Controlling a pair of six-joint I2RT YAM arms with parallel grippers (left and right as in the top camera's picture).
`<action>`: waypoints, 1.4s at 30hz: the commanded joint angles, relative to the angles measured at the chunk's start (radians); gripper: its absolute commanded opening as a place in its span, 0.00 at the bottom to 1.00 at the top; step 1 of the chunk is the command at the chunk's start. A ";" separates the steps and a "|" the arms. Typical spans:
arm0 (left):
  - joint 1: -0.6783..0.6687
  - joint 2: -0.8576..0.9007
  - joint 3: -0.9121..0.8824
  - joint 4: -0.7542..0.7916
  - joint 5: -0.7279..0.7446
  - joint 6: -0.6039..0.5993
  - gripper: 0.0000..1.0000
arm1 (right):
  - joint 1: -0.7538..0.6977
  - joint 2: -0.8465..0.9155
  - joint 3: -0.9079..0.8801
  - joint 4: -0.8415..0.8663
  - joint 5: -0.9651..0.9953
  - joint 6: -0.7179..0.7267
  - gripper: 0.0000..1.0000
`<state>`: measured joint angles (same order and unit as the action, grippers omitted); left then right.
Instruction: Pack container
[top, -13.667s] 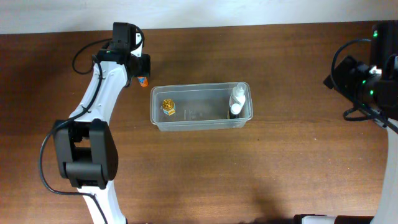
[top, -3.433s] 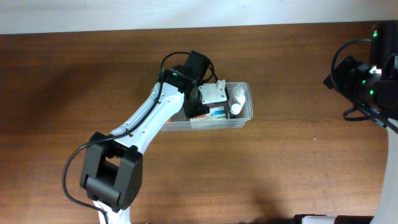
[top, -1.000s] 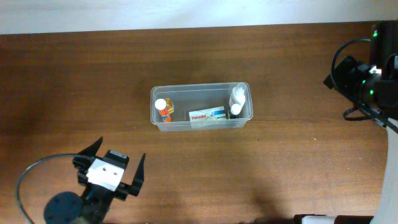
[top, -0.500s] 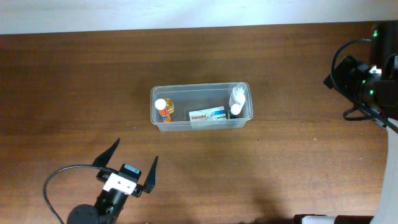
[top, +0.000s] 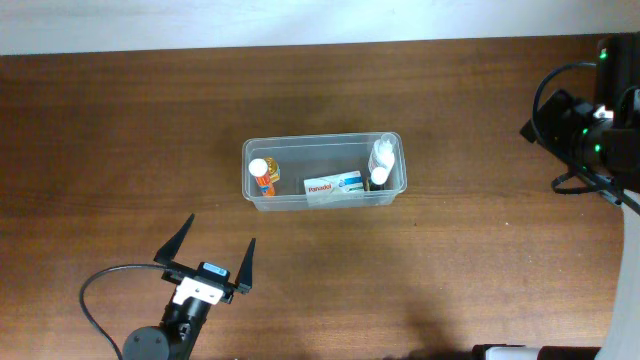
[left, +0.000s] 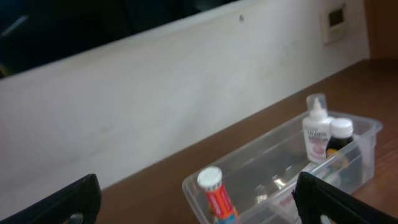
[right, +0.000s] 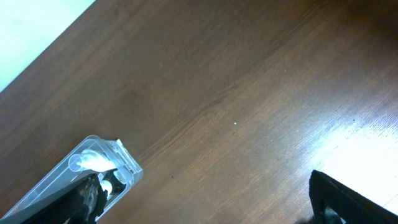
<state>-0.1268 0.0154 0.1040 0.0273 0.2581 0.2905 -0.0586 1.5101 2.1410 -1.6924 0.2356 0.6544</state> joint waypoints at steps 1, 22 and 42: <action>-0.003 -0.010 -0.035 0.006 -0.044 -0.005 0.99 | -0.008 0.003 0.010 -0.006 0.012 0.004 0.98; 0.025 -0.010 -0.095 -0.092 -0.072 -0.025 0.99 | -0.008 0.003 0.010 -0.006 0.012 0.004 0.98; 0.025 -0.010 -0.095 -0.092 -0.072 -0.025 0.99 | -0.008 0.003 0.010 -0.006 0.012 0.004 0.98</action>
<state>-0.1085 0.0139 0.0170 -0.0650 0.1974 0.2829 -0.0586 1.5101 2.1410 -1.6924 0.2356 0.6544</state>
